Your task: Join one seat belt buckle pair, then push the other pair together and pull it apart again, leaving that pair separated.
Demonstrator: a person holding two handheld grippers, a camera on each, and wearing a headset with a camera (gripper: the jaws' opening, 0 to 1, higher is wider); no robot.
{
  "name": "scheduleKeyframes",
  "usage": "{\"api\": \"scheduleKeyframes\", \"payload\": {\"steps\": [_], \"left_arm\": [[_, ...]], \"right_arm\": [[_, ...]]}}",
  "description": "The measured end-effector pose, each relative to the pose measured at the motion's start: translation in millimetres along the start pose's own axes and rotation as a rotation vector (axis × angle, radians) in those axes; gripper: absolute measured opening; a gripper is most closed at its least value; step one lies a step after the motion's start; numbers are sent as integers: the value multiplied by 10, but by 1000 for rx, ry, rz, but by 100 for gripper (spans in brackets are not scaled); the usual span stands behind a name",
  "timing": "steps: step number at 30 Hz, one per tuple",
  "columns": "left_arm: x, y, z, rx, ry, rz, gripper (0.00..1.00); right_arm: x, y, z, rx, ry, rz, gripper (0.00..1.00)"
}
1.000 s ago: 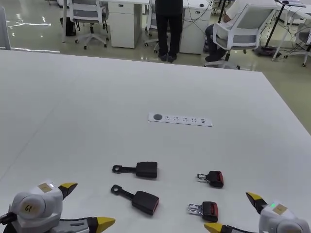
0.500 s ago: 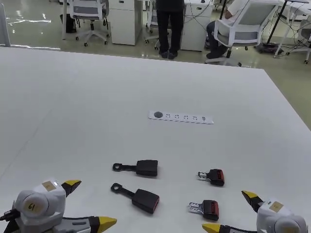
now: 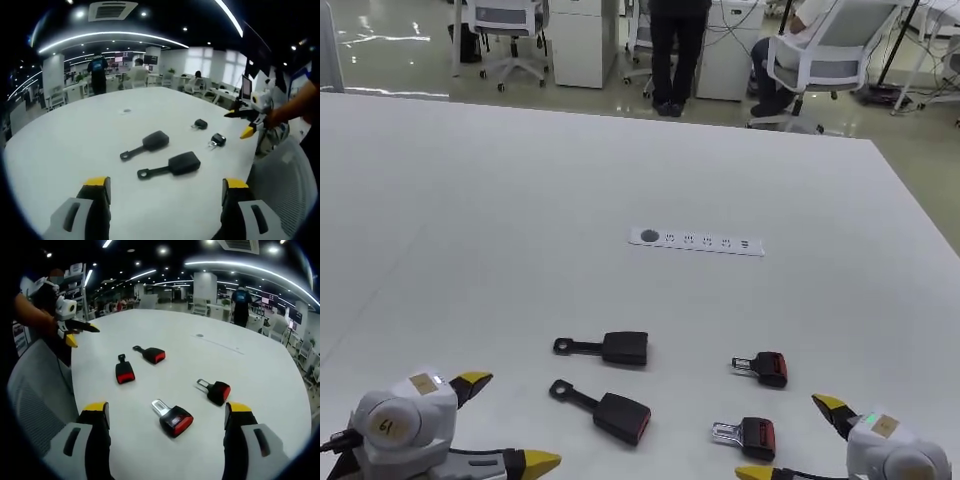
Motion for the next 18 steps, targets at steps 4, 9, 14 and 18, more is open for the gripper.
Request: {"api": "scheduleKeyframes", "payload": {"steps": [4,9,14,18], "left_arm": [[-21,20,20,-6,3,-4,94],[-13,79,48,-12,7,-9,94],[-24,141,41,-24,12,-21,93],[-41,186,47,-35,19,-30,93]], "right_arm": [[-1,38,31,-4,-4,15,96],[32,109,36,-7,3,32,94],[38,141,55,-17,-5,44,94],[32,177,40,-27,-8,56,93]]}}
Point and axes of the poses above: the centre of the closed fingertips' face, and the gripper's own axes: y roughly forward along the fingers, x roughly to its right, z roughly out of its top, the point moved 5 cm from there along -y, roughly backward along the fingers, and after that the axes turned 10 degrees about -x, right-handed, at the moved point
